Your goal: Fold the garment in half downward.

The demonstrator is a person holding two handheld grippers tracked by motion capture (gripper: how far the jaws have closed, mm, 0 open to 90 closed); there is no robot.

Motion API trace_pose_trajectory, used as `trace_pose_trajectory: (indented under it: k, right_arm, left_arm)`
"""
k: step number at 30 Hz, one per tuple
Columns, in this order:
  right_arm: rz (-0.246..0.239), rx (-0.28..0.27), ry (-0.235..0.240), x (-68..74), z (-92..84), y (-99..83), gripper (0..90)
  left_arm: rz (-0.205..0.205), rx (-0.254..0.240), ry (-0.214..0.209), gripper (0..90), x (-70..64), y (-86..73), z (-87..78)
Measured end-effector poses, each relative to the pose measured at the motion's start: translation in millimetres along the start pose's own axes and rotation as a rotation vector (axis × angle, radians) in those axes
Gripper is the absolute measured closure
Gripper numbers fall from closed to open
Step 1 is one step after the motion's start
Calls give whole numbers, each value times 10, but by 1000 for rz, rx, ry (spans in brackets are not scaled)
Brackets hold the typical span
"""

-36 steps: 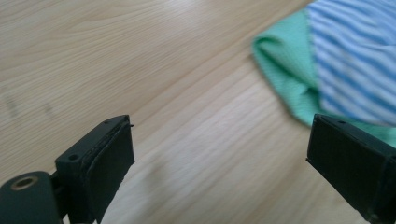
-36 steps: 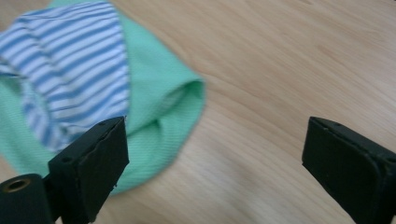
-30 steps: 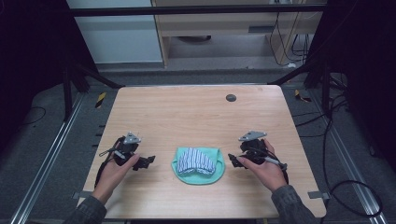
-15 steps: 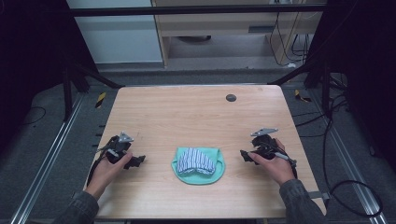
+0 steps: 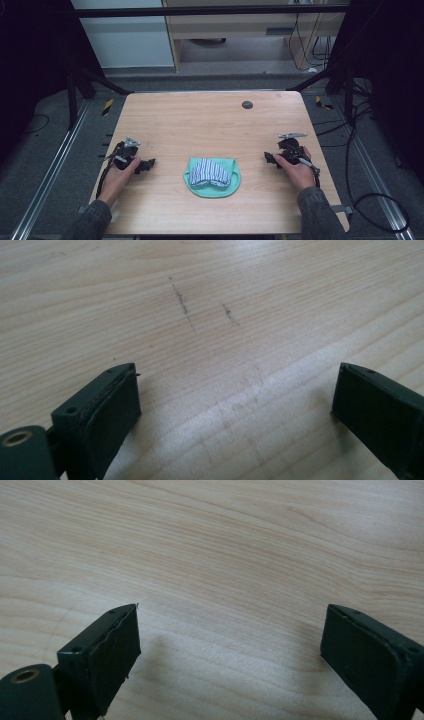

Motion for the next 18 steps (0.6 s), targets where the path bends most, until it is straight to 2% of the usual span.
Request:
trace_pose_trajectory:
  k: [6, 9, 11, 13, 14, 15, 18]
  right_arm:
    - [18, -30, -40, -67, 69, -10, 85]
    - [-20, -56, -55, -65, 89, -31, 66]
    - [-19, -83, -54, -57, 100, -40, 58]
    - [-16, -78, -55, -58, 100, -43, 37]
    - [-3, -72, -71, -64, 107, -46, 9]
    - [12, -67, -88, -73, 112, -49, 1]
    - [19, -65, -94, -71, 108, -52, 1]
  left_arm:
    - [-15, -39, 17, 36, 24, 12, 41]
    - [-18, -48, 21, 26, 25, 12, 51]
    - [-23, -45, 28, 19, 24, 14, 57]
    - [-32, -43, 38, 10, 25, 9, 54]
    - [-38, -40, 45, 5, 26, 2, 49]
    - [-46, -38, 56, 2, 24, -3, 44]
    - [-57, -38, 68, 0, 22, -19, 27]
Point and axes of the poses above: each handheld gripper's, and its own axes: z roughly forward along the jaws, y roughly out of its top, x roughly to its left, the point moved 6 cm from there along z, roughly forward along the jaws, and after that the axes turned 5 degrees about -x, right-handed, at the moved point
